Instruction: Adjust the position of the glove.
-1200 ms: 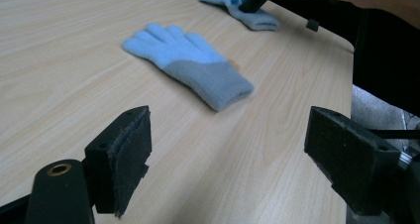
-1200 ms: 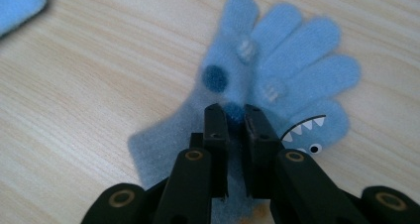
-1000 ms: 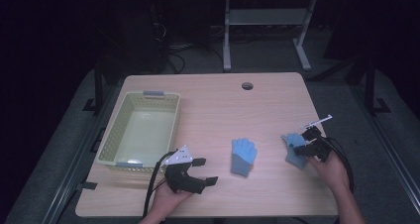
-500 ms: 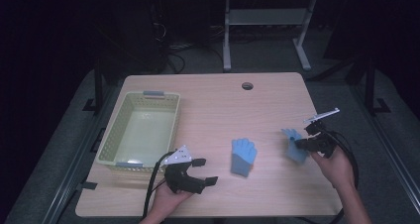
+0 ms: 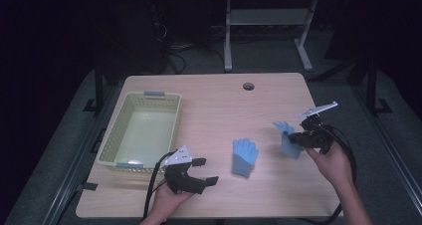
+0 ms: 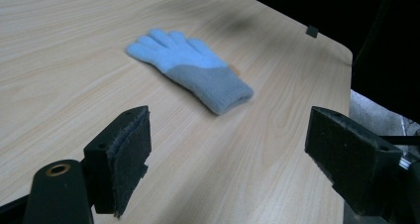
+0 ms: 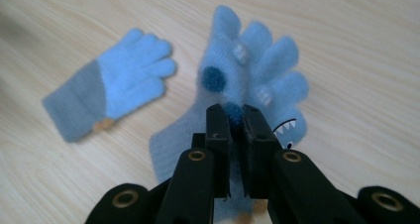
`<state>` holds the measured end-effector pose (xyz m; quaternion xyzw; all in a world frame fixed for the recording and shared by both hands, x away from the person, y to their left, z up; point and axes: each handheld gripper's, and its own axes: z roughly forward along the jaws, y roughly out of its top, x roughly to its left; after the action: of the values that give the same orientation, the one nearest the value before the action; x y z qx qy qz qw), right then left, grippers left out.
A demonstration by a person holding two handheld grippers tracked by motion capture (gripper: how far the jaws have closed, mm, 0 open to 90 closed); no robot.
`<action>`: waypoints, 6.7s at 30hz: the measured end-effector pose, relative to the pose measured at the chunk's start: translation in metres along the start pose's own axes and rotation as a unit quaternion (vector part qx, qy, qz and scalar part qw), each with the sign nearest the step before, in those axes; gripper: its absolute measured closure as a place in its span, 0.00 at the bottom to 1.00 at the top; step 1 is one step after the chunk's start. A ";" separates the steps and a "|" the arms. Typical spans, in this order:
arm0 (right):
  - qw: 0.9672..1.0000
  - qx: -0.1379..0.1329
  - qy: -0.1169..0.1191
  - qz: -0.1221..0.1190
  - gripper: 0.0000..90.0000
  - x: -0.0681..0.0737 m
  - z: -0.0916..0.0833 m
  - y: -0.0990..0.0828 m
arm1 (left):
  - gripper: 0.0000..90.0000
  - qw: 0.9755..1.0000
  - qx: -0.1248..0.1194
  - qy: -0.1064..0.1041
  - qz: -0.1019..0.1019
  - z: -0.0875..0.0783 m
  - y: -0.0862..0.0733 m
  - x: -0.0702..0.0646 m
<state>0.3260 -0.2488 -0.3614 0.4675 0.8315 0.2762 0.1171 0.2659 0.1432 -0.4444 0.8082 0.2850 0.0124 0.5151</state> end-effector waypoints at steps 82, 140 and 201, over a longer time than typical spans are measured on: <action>0.993 -0.010 0.109 0.042 0.73 0.074 0.075 -0.012 | 0.28 1.000 -0.006 -0.025 -0.018 0.008 0.008 0.000; 0.945 -0.013 0.239 0.225 0.61 0.045 0.103 -0.054 | 0.60 0.957 0.077 -0.061 -0.272 0.087 0.029 0.041; 0.917 -0.070 0.269 0.286 0.87 0.055 0.114 -0.063 | 0.78 0.938 0.079 -0.101 -0.321 0.101 0.016 0.032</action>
<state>0.3032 -0.1886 -0.4872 0.5842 0.6409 0.4707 -0.1624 0.3314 0.0698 -0.4872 0.7084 0.4761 -0.2580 0.4526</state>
